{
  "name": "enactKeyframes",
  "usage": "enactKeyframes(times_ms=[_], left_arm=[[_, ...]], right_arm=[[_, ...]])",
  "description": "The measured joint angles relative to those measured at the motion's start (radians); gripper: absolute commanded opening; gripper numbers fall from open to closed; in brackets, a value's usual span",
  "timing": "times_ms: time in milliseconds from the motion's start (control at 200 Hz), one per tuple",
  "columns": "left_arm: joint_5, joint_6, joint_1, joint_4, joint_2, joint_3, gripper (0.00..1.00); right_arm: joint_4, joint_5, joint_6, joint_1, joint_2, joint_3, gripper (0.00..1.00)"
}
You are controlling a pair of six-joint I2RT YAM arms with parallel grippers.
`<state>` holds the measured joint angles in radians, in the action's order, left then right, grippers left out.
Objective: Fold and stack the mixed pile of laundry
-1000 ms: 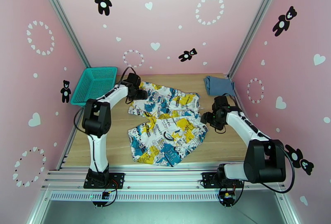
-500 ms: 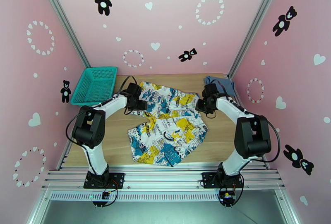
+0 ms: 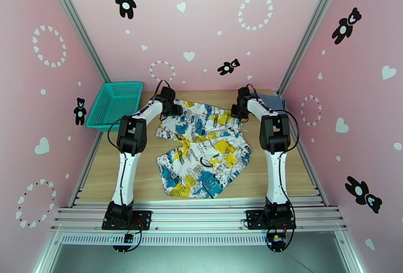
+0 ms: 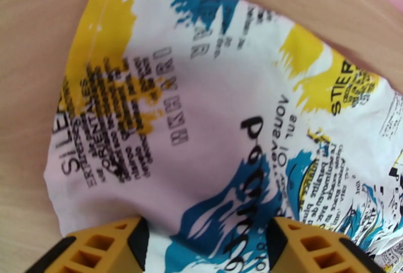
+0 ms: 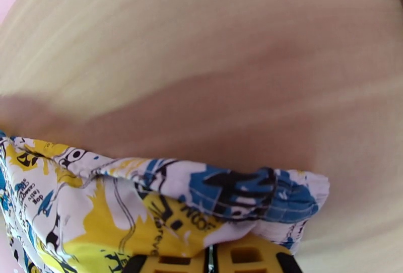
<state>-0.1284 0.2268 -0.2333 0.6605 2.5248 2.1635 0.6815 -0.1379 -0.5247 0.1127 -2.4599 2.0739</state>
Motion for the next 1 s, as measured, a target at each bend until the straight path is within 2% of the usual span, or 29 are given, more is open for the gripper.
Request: enactKeyframes(times_ms=[80,150,305,451,531,661,841,926,996], left_arm=[[-0.01,0.02,0.007,0.042,0.069,0.132,0.67],[-0.019,0.038,0.011,0.071,0.127,0.235,0.67],[-0.056,0.067,0.028,0.099,0.175,0.329,0.69],[-0.071,0.084,0.043,0.161,0.188,0.386,0.73],[-0.071,0.09,0.048,0.17,0.163,0.369,0.75],[-0.066,0.089,0.049,0.137,-0.039,0.106,0.75],[-0.045,0.097,0.014,-0.003,-0.566,-0.492,0.79],[-0.036,0.116,-0.02,-0.055,-0.796,-0.736,0.8],[-0.028,0.138,-0.055,-0.074,-0.955,-0.922,0.8]], right_arm=[[0.024,-0.017,-0.025,-0.01,-0.057,0.1,0.21],[0.038,-0.041,-0.052,-0.021,-0.099,0.172,0.23],[0.054,-0.101,-0.082,-0.047,-0.169,0.3,0.29],[0.07,-0.12,-0.071,-0.055,-0.16,0.302,0.36],[0.066,-0.117,-0.053,-0.056,-0.087,0.205,0.4],[0.042,-0.099,-0.019,-0.059,0.166,-0.072,0.46],[-0.055,-0.082,0.006,-0.109,0.605,-0.504,0.55],[-0.093,-0.081,0.014,-0.154,0.731,-0.674,0.57],[-0.111,-0.077,0.019,-0.184,0.774,-0.793,0.58]])
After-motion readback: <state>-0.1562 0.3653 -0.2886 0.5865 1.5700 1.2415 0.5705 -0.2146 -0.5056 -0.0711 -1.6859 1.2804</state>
